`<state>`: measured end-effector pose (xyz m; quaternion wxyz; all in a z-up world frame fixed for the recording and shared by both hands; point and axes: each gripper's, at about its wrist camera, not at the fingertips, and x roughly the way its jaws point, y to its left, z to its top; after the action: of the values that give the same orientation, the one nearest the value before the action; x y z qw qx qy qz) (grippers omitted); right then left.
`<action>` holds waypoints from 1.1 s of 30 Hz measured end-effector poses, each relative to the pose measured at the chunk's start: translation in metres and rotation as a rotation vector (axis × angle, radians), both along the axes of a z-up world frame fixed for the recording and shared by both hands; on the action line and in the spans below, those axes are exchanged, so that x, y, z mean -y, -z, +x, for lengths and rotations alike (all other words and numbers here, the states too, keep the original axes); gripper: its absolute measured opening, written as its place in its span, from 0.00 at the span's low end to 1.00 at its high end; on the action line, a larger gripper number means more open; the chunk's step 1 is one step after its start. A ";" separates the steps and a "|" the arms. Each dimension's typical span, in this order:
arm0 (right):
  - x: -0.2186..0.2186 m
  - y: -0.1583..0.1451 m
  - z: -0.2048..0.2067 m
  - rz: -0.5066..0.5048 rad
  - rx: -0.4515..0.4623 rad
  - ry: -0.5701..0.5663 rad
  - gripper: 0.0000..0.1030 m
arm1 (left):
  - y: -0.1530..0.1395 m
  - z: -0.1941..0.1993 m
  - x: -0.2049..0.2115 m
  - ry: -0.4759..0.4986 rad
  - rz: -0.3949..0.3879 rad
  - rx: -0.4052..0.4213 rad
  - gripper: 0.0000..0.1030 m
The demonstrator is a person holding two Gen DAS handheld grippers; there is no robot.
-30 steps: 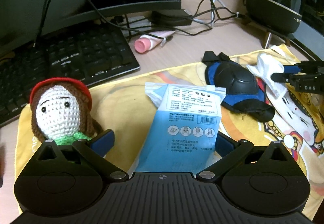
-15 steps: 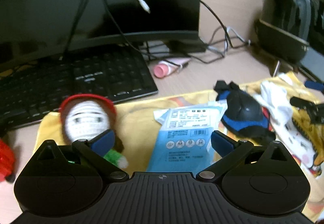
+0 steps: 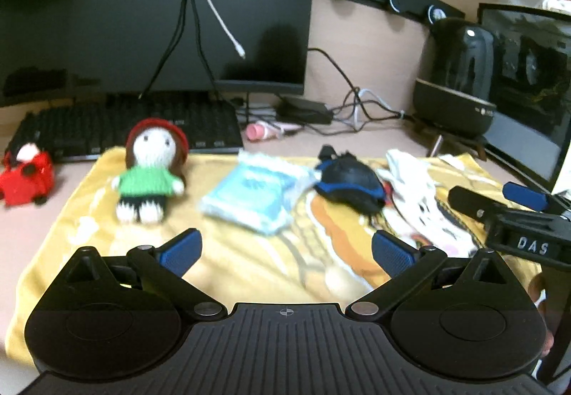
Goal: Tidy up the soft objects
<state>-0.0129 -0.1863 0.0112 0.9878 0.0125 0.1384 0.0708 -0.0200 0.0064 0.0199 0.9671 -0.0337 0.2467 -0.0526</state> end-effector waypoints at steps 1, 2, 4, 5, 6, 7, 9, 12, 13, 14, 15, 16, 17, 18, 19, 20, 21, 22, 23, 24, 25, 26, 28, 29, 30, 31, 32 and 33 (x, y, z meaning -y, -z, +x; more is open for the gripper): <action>0.000 0.001 -0.003 0.004 -0.003 -0.010 1.00 | 0.000 -0.001 0.002 -0.020 0.003 -0.001 1.00; 0.000 0.002 -0.005 0.018 -0.005 -0.018 1.00 | 0.001 -0.001 0.004 -0.040 0.005 -0.002 1.00; 0.004 0.000 -0.006 0.055 -0.018 -0.029 1.00 | -0.001 0.002 0.007 -0.059 0.001 -0.013 1.00; 0.004 -0.003 -0.004 0.066 -0.025 -0.033 1.00 | -0.003 0.003 0.008 -0.057 -0.004 -0.017 1.00; 0.004 -0.007 -0.003 0.074 -0.032 -0.037 1.00 | -0.006 0.002 0.009 -0.047 -0.009 -0.017 1.00; 0.003 -0.010 -0.002 0.071 -0.035 -0.032 1.00 | -0.009 0.001 0.010 -0.040 -0.008 -0.010 1.00; -0.001 -0.014 -0.004 0.051 -0.017 -0.018 1.00 | -0.014 -0.005 0.014 -0.040 0.026 0.022 1.00; -0.011 -0.015 -0.004 0.025 -0.005 -0.002 1.00 | -0.016 -0.011 0.018 -0.070 0.091 0.054 1.00; -0.014 -0.014 -0.004 0.019 -0.007 0.003 1.00 | -0.015 -0.011 0.015 -0.078 0.093 0.057 1.00; -0.017 -0.013 -0.003 0.016 -0.014 0.000 1.00 | -0.014 -0.011 0.012 -0.081 0.086 0.058 1.00; -0.020 -0.012 -0.002 0.014 -0.023 -0.006 1.00 | -0.013 -0.011 0.008 -0.081 0.072 0.053 1.00; -0.022 -0.011 -0.001 0.009 -0.031 -0.010 1.00 | -0.011 -0.010 0.004 -0.083 0.056 0.046 1.00; -0.026 -0.010 -0.002 0.001 -0.036 -0.010 1.00 | -0.009 -0.009 0.000 -0.086 0.045 0.039 1.00; -0.029 -0.009 -0.002 -0.010 -0.038 -0.011 1.00 | -0.008 -0.009 -0.003 -0.094 0.041 0.032 1.00; -0.032 -0.009 -0.003 -0.023 -0.039 -0.011 1.00 | -0.007 -0.008 -0.005 -0.106 0.042 0.028 1.00; -0.035 -0.008 -0.004 -0.035 -0.040 -0.015 1.00 | -0.006 -0.008 -0.007 -0.117 0.044 0.026 1.00; -0.036 -0.008 -0.004 -0.040 -0.039 -0.019 1.00 | -0.006 -0.008 -0.008 -0.125 0.048 0.026 1.00; -0.037 -0.008 -0.005 -0.043 -0.038 -0.024 1.00 | -0.006 -0.008 -0.008 -0.129 0.051 0.025 1.00; -0.038 -0.008 -0.005 -0.045 -0.037 -0.028 1.00 | -0.006 -0.008 -0.008 -0.132 0.054 0.026 1.00; -0.037 -0.008 -0.005 -0.044 -0.037 -0.031 1.00 | -0.007 -0.007 -0.007 -0.132 0.058 0.025 1.00; -0.037 -0.008 -0.005 -0.042 -0.039 -0.035 1.00 | -0.007 -0.007 -0.006 -0.133 0.062 0.024 1.00; -0.036 -0.008 -0.005 -0.040 -0.040 -0.035 1.00 | -0.006 -0.006 -0.005 -0.133 0.064 0.023 1.00; -0.032 -0.008 -0.003 -0.031 -0.044 -0.030 1.00 | -0.006 -0.006 -0.002 -0.131 0.072 0.021 1.00; -0.031 -0.008 -0.002 -0.027 -0.046 -0.024 1.00 | -0.006 -0.006 0.000 -0.130 0.077 0.020 1.00; -0.029 -0.008 -0.001 -0.024 -0.050 -0.014 1.00 | -0.006 -0.006 0.001 -0.125 0.080 0.022 1.00; -0.028 -0.007 0.000 -0.023 -0.053 -0.003 1.00 | -0.006 -0.007 0.002 -0.116 0.080 0.024 1.00; -0.027 -0.007 0.000 -0.022 -0.056 0.003 1.00 | -0.007 -0.008 0.003 -0.104 0.077 0.027 1.00; -0.026 -0.007 0.001 -0.021 -0.060 0.007 1.00 | -0.007 -0.009 0.004 -0.090 0.072 0.030 1.00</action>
<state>-0.0118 -0.1606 0.0182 0.9835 0.0047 0.1687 0.0654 -0.0287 0.0027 0.0272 0.9726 -0.0090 0.2323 -0.0005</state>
